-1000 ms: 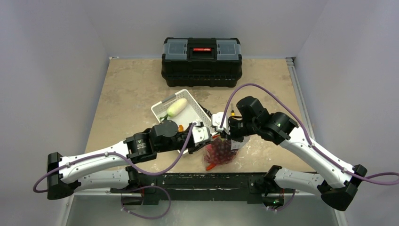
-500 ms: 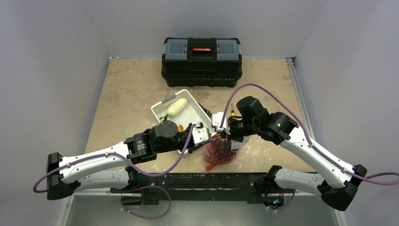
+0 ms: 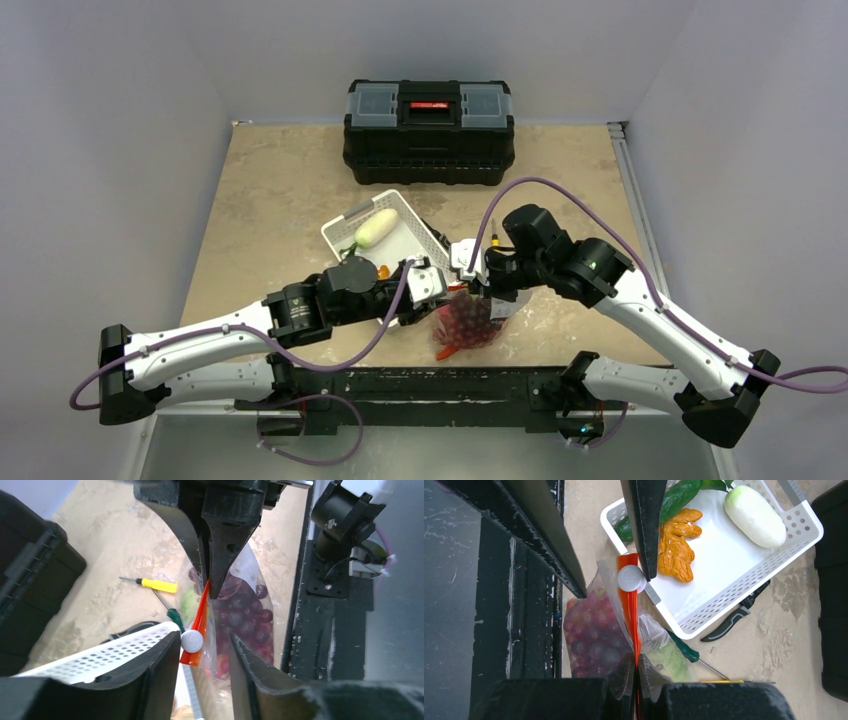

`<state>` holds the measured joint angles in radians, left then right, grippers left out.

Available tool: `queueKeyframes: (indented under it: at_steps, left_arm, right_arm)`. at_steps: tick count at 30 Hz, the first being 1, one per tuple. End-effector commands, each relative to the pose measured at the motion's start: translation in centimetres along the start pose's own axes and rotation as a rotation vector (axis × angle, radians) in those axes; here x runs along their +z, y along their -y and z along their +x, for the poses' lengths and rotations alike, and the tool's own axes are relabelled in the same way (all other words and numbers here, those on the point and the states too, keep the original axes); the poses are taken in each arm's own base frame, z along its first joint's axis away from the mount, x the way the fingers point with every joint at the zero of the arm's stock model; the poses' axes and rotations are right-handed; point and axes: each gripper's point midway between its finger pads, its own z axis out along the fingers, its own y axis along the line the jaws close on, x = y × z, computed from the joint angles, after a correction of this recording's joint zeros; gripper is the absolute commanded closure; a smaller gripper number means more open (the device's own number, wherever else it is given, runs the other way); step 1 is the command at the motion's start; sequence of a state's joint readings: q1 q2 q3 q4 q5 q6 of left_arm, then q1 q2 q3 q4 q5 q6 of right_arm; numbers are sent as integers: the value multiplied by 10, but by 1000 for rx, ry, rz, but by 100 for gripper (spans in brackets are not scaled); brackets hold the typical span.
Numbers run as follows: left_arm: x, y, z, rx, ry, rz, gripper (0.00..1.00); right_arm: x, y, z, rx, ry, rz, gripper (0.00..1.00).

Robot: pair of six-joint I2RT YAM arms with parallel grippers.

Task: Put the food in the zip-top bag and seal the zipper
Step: Zip the zipper food storage bag at the center of the board.

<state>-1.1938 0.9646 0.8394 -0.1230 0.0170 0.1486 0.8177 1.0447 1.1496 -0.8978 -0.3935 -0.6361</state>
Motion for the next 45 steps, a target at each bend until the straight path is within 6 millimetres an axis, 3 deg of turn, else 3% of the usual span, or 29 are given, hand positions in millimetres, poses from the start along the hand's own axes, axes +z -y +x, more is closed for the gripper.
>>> queueKeyframes:
  at_steps: [1, 6, 11, 17, 20, 23, 24, 27, 29, 39, 43, 45]
  left_arm:
    - [-7, -6, -14, -88, 14, -28, 51]
    - [-10, -8, -14, -151, 12, -10, 48]
    - [-5, -2, -17, -201, 15, 40, 61]
    - [1, 2, -22, -212, 26, 76, 70]
    - [4, 3, -24, -207, 28, 90, 83]
    - [5, 3, -22, -195, 12, 94, 96]
    - [5, 3, -22, -190, 15, 95, 98]
    - [3, 3, -25, -178, 39, 97, 100]
    - [3, 3, -24, -174, 42, 93, 100]
    - [-1, 4, -24, -147, 49, 101, 100]
    - [-2, 4, -23, -127, 49, 102, 100]
    - [-3, 2, -24, -125, 51, 95, 100]
  right_arm:
    - [-9, 6, -22, -47, 89, 32, 100]
    - [-9, 6, -21, -50, 89, 35, 100]
    - [-10, 8, -20, -57, 79, 40, 100]
    - [-10, 8, -21, -58, 78, 40, 100]
    - [-10, 8, -21, -59, 79, 39, 100]
    - [-10, 8, -23, -63, 88, 34, 89]
    - [-10, 7, -25, -68, 97, 29, 82]
    - [-8, 2, -28, -81, 119, -2, 67]
    - [-6, 0, -31, -90, 131, -23, 64]
    - [4, 5, -37, -97, 144, -36, 73]
    - [8, 5, -36, -73, 137, -47, 81]
    - [8, 6, -35, -68, 136, -43, 91]
